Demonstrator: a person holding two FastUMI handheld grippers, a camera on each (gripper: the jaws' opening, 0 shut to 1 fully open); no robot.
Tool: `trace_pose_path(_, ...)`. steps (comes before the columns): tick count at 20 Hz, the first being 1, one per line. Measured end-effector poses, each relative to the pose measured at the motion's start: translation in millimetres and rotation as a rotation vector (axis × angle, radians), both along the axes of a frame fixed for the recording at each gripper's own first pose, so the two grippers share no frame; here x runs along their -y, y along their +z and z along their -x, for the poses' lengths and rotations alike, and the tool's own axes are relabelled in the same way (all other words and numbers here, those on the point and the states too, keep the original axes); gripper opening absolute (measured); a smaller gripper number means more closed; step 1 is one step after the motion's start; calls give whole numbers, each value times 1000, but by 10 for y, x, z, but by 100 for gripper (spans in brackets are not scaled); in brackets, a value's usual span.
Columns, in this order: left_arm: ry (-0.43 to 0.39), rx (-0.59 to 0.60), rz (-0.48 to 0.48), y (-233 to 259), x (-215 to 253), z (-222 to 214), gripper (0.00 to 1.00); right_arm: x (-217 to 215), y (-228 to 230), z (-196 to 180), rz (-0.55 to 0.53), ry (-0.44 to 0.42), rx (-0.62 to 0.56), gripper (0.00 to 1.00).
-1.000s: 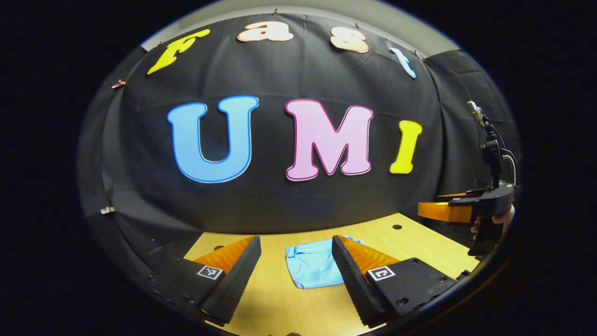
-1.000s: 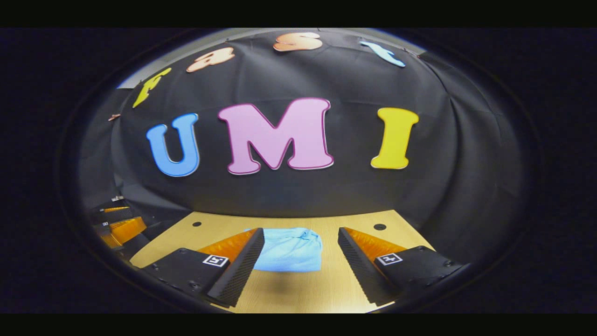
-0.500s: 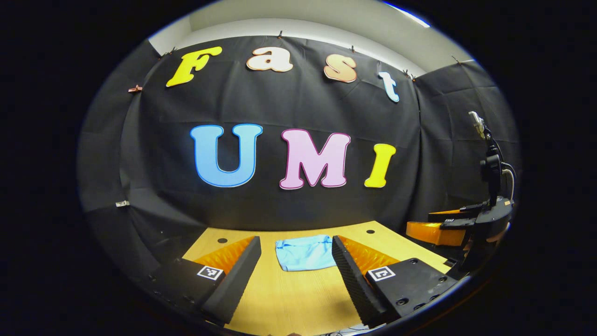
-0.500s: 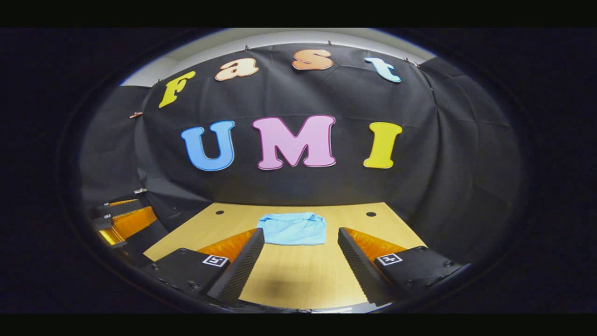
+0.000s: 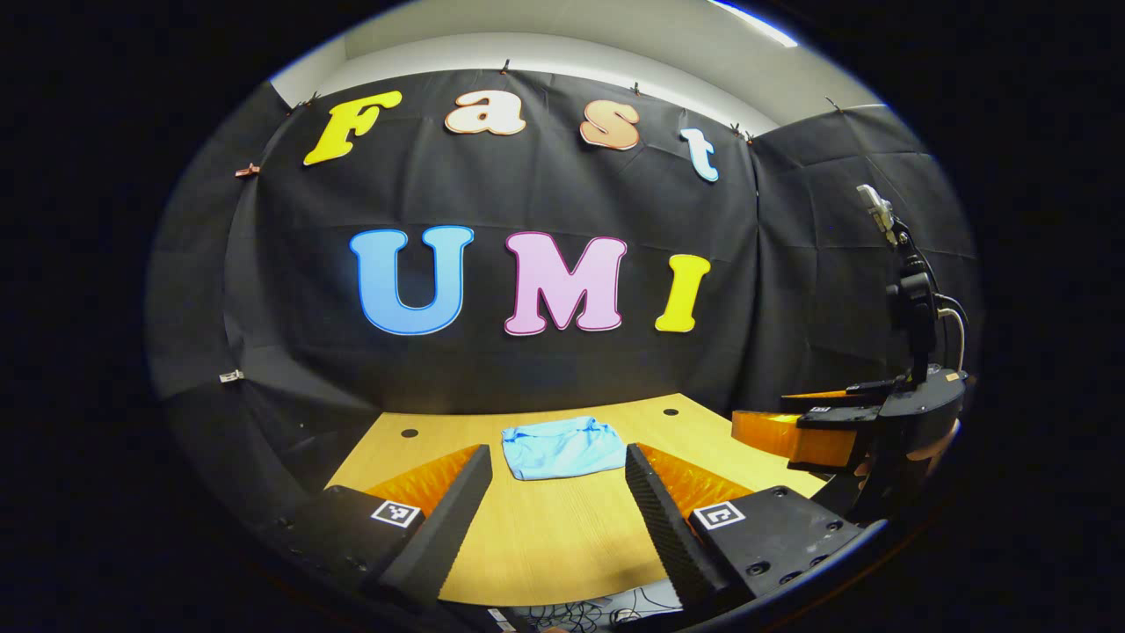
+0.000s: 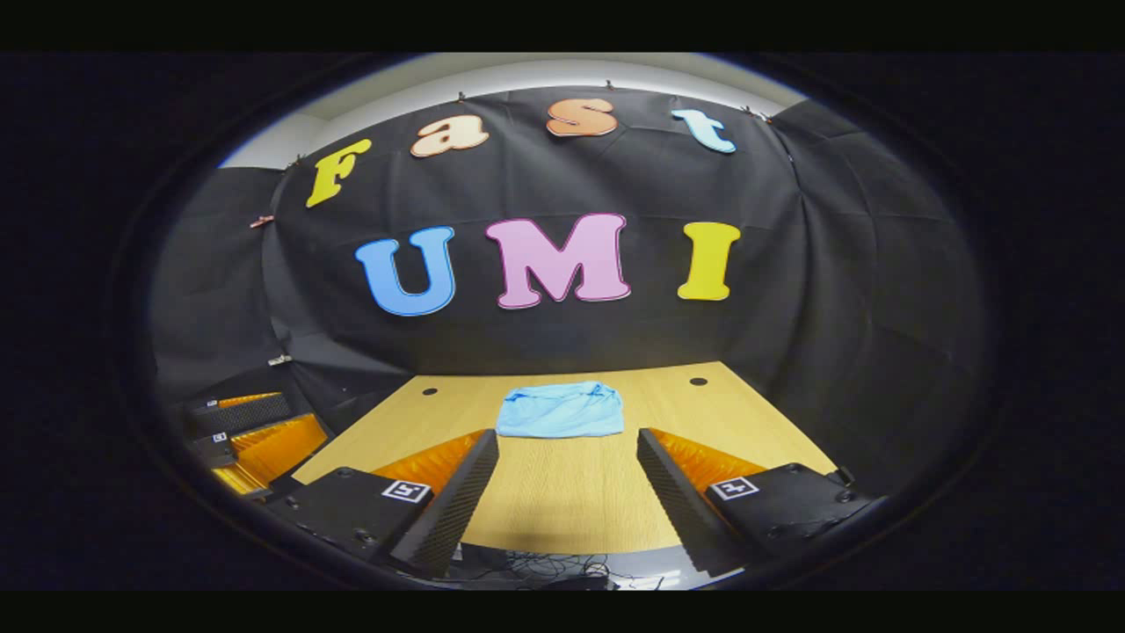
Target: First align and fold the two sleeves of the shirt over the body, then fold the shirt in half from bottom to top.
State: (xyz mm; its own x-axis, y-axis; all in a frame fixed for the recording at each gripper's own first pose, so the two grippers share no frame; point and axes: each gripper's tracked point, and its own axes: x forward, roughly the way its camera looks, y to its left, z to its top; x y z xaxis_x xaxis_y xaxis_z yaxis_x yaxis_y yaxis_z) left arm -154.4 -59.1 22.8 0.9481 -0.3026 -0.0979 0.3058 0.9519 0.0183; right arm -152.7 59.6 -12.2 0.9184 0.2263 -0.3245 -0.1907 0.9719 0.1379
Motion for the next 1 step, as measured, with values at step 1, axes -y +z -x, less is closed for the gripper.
trace_pose_path(1, -7, 2, 0, 22, 29, 1, 97, -47, -13, 11, -6, 2, -1, 99)
